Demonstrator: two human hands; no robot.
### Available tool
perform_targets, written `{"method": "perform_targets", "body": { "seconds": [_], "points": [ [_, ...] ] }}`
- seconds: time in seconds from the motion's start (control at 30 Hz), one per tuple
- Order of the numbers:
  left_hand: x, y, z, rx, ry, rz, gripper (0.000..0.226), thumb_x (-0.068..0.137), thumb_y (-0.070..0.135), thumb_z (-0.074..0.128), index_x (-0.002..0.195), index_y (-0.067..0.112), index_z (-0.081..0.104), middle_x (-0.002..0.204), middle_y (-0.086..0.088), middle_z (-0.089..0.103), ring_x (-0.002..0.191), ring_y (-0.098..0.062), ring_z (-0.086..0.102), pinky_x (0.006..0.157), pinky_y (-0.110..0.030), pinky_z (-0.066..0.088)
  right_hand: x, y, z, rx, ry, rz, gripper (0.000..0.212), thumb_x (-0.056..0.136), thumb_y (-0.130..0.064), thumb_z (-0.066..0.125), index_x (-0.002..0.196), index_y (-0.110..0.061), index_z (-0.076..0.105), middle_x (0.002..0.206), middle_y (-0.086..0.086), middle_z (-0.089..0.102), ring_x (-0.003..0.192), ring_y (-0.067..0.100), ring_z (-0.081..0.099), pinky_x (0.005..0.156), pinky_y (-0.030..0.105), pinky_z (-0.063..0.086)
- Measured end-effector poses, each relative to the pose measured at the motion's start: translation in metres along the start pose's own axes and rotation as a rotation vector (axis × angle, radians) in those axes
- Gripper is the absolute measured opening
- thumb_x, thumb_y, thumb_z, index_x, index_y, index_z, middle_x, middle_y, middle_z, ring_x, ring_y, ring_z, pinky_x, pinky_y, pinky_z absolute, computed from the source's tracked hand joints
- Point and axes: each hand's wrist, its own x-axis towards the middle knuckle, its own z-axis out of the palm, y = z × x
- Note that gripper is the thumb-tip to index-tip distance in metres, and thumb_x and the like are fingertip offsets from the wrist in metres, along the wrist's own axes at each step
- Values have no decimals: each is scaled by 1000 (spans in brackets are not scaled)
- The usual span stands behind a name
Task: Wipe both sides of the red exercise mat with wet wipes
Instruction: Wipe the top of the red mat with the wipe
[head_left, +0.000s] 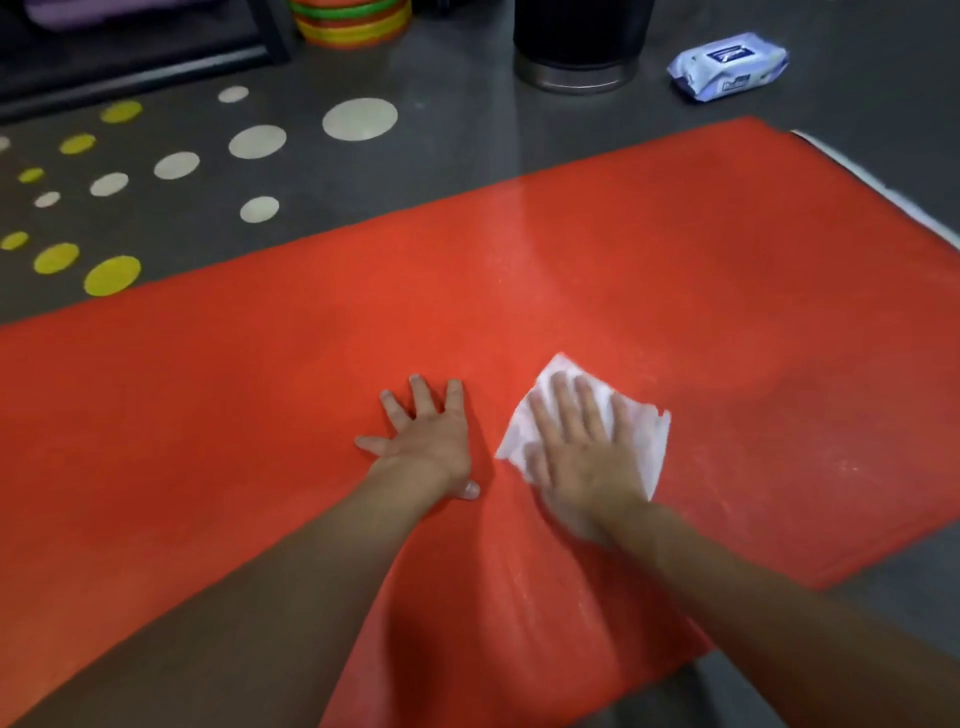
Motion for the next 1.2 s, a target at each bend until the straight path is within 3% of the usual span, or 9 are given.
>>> {"method": "perform_targets", "body": {
  "seconds": [0.13, 0.3, 0.43, 0.57, 0.67, 0.77, 0.9, 1.1, 1.2],
  "points": [
    [2, -12, -9, 22, 48, 44, 115, 72, 50, 81, 153, 41, 0, 162, -1, -3, 147, -41, 2, 105, -69, 25, 0, 15, -3, -90, -21, -343, 58, 97, -47, 24, 152, -31, 33, 162, 1, 25, 149, 22, 23, 117, 51, 15],
    [20, -22, -2, -88, 379, 21, 58, 97, 52, 39, 149, 34, 22, 151, -3, 25, 141, -33, 19, 106, -71, 22, 11, -6, -2, 18, 15, 20, 67, 94, -46, 7, 158, -26, 15, 166, 1, 3, 153, 21, 0, 119, 51, -1],
    [30, -24, 22, -75, 452, 15, 60, 98, 52, 25, 154, 33, 14, 164, -2, 2, 150, -32, -7, 108, -76, 1, 15, 10, -1, -60, 14, -305, 58, 98, -46, 24, 152, -29, 35, 162, 2, 25, 150, 22, 22, 117, 50, 14],
    [43, -32, 9, 49, 595, 18, 53, 95, 55, 29, 145, 38, 31, 154, -2, 31, 140, -33, 23, 105, -69, 23, 40, 15, -12, -5, 24, 33, 71, 89, -48, -3, 158, -30, 3, 166, -3, -7, 152, 16, -9, 120, 47, -6],
    [61, -37, 6, 50, 701, 16, 58, 92, 52, 25, 146, 34, 34, 144, -2, 41, 132, -30, 33, 103, -63, 27, 34, -14, 0, 1, 14, -101, 68, 95, -48, 10, 158, -22, 14, 165, 6, 3, 153, 25, 0, 118, 54, 0],
    [70, -39, 10, -3, 648, 21, 64, 93, 52, 20, 154, 34, 17, 162, -6, 13, 149, -31, 6, 111, -70, 6, 47, 15, -7, -56, 25, -321, 59, 98, -47, 23, 154, -31, 30, 164, 1, 20, 152, 21, 15, 119, 50, 11],
    [75, -41, 10, -22, 603, 30, 66, 94, 54, 17, 156, 33, 5, 165, -1, -6, 150, -33, -13, 111, -71, -4, 70, 8, -13, 26, 42, 8, 67, 93, -45, 6, 158, -29, 12, 166, 0, 2, 153, 19, -4, 121, 51, -1],
    [75, -42, 7, -34, 622, 11, 64, 91, 56, 24, 153, 38, 17, 164, 1, 9, 150, -30, 1, 113, -68, 4, 78, 6, -15, -52, -8, -328, 60, 97, -49, 18, 155, -34, 27, 165, -1, 13, 152, 20, 9, 121, 50, 5],
    [83, -47, -7, -6, 697, 21, 57, 88, 55, 27, 143, 40, 34, 154, -1, 32, 139, -29, 25, 108, -65, 19, 98, 9, -19, -10, 36, -108, 65, 94, -47, 8, 157, -34, 14, 166, -4, 2, 153, 16, -4, 121, 47, -4]
  ]
}}
